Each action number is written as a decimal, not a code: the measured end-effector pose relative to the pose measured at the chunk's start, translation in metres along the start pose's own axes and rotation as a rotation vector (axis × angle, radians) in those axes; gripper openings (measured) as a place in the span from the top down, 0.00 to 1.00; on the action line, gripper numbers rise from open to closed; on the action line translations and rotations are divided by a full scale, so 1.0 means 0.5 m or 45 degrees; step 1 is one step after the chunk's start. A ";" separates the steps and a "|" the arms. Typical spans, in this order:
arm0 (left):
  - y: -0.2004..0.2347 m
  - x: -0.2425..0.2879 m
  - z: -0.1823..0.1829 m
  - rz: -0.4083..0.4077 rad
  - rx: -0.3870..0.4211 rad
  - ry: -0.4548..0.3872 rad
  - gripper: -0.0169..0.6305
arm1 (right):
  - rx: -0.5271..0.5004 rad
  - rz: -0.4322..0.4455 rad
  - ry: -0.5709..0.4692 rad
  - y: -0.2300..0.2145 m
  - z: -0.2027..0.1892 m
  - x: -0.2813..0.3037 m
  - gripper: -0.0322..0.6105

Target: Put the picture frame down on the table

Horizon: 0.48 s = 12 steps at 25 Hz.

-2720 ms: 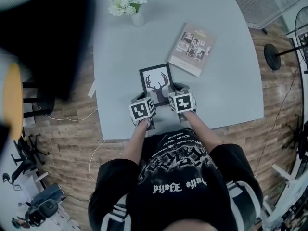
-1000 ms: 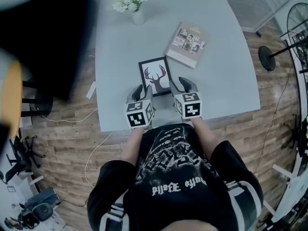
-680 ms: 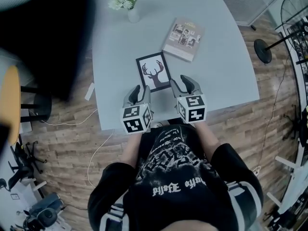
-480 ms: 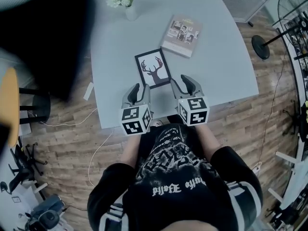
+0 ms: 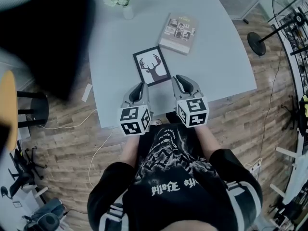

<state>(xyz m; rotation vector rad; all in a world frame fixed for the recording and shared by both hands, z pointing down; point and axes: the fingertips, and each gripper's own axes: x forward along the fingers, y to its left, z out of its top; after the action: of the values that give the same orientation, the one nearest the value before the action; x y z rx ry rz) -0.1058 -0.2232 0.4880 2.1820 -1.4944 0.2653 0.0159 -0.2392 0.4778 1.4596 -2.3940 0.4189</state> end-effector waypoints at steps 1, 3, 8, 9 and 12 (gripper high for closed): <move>-0.002 -0.001 0.001 0.000 0.003 -0.002 0.93 | -0.009 -0.006 -0.005 -0.001 0.002 -0.002 0.88; -0.005 -0.003 0.004 0.000 0.001 -0.009 0.94 | -0.017 -0.019 -0.014 -0.005 0.006 -0.006 0.90; -0.008 -0.008 0.011 0.000 -0.018 -0.017 0.95 | -0.036 -0.033 -0.035 -0.006 0.014 -0.013 0.93; -0.008 -0.007 0.011 0.004 -0.019 -0.014 0.95 | -0.040 -0.032 -0.036 -0.006 0.015 -0.012 0.93; -0.010 -0.008 0.011 0.013 -0.015 -0.013 0.95 | -0.045 -0.027 -0.035 -0.005 0.015 -0.012 0.93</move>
<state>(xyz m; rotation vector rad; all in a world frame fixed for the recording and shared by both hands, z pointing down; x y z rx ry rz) -0.1035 -0.2212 0.4800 2.1701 -1.5093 0.2490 0.0198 -0.2383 0.4686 1.4832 -2.3931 0.3522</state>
